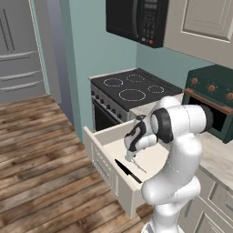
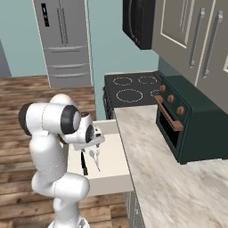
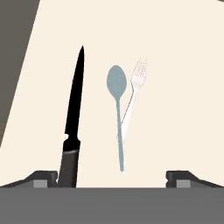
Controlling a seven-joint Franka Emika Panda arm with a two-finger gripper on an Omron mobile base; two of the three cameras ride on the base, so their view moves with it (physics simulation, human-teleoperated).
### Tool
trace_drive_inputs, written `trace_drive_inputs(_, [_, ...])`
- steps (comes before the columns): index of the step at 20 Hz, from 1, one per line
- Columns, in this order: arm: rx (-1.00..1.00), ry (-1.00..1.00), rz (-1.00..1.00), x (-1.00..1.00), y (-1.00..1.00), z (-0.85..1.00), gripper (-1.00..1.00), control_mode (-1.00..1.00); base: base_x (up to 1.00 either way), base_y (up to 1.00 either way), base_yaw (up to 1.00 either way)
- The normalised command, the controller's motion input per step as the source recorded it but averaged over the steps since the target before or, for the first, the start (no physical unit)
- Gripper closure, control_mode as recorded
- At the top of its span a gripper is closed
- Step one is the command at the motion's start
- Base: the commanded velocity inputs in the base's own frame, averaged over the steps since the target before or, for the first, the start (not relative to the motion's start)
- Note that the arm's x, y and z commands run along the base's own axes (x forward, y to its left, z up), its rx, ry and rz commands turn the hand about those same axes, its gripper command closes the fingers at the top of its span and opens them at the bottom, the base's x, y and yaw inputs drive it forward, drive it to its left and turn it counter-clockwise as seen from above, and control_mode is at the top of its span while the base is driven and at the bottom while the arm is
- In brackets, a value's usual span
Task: Pick up the metallic utensils from the counter and place them in the open drawer. Make sure not to pick up any wooden utensils.
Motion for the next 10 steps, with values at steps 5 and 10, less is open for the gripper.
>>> trace_drive_inputs(5, [0.0,0.07,-0.04,-0.61,0.0,1.0,-1.0,-1.0,0.0,0.0,0.0])
trace_drive_inputs(10, [0.0,0.08,-0.02,-0.45,0.01,0.99,-1.0,-1.0,0.0,0.0,0.0])
